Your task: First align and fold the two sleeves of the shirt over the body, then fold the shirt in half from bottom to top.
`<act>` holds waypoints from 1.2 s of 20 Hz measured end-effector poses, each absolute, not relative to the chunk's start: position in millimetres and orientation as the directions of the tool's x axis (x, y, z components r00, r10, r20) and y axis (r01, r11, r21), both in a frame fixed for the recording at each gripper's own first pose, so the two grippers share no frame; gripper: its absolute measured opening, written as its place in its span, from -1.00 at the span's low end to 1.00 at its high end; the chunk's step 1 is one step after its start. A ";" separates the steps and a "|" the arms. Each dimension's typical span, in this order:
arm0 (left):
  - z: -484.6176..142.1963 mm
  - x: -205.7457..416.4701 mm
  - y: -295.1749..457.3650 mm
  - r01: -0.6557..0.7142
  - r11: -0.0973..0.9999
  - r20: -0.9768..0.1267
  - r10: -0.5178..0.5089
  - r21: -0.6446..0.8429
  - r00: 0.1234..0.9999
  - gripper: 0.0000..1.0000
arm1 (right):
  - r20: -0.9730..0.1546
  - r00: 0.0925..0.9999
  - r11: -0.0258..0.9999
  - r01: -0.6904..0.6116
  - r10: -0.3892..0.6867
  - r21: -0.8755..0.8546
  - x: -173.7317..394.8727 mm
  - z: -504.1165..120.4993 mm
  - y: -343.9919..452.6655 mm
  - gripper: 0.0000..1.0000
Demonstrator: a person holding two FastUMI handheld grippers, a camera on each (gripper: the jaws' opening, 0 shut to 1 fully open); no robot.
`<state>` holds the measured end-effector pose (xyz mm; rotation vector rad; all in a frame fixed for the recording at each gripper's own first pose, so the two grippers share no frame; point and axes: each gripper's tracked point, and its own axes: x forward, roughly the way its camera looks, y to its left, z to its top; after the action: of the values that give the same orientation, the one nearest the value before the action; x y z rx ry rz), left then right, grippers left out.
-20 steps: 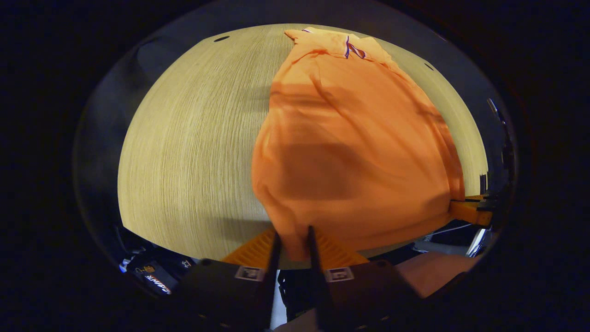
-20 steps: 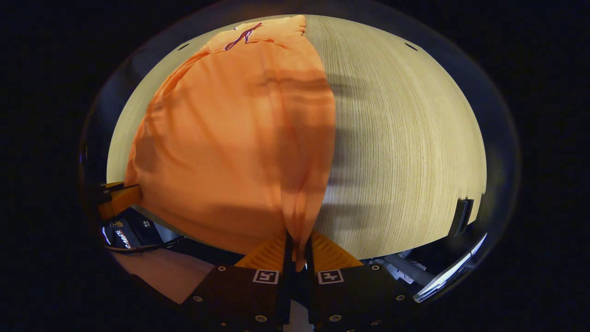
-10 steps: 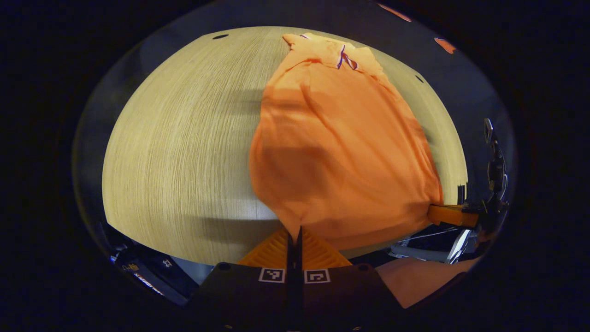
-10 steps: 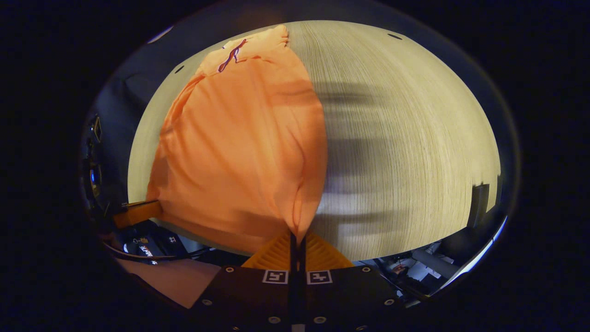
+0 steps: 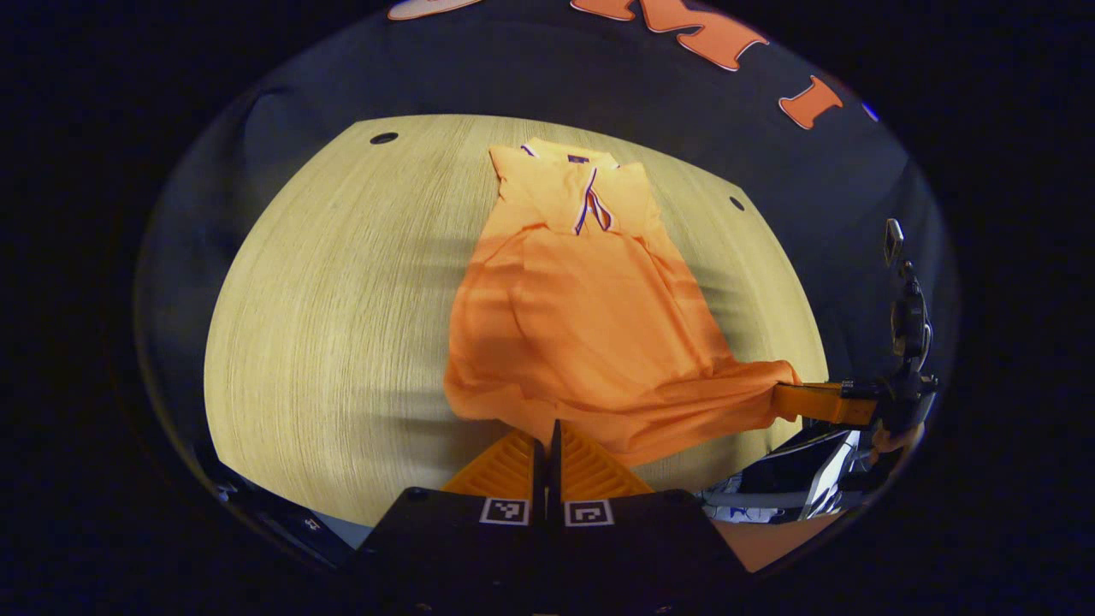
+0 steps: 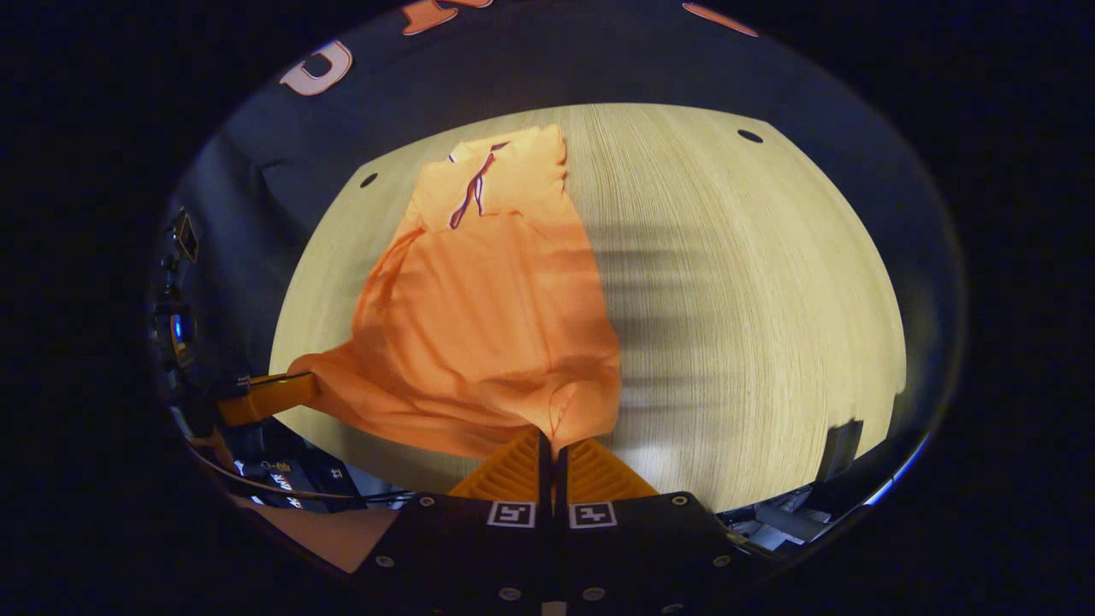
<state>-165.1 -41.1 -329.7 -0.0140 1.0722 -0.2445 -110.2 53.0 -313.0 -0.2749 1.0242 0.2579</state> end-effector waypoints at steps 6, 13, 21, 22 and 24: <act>-306.8 -113.2 -32.0 0.166 0.977 -0.825 -0.203 -0.134 0.527 -0.99 | -0.816 0.569 0.932 -0.343 0.107 -0.116 -57.0 -280.0 69.2 -1.00; -286.2 -34.7 -46.3 0.197 0.972 -0.767 -0.220 -0.125 0.603 -0.99 | -0.768 0.623 0.935 -0.343 0.151 -0.094 7.1 -254.3 96.7 -1.00; -260.7 59.1 -55.3 0.238 0.968 -0.706 -0.218 -0.072 0.674 -0.99 | -0.700 0.685 0.923 -0.372 0.204 -0.096 90.2 -216.2 130.7 -0.99; -262.9 71.7 -56.7 0.242 0.968 -0.700 -0.214 -0.061 0.682 -0.99 | -0.696 0.690 0.924 -0.370 0.200 -0.101 99.2 -215.7 133.3 -1.00; -268.5 94.3 -57.9 0.234 0.971 -0.700 -0.205 -0.055 0.684 -0.99 | -0.694 0.692 0.926 -0.364 0.198 -0.098 115.8 -219.5 138.6 -1.00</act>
<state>94.3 -57.9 -268.5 0.0393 0.7799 -0.2456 115.8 138.6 -219.5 -0.2359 0.7437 0.3172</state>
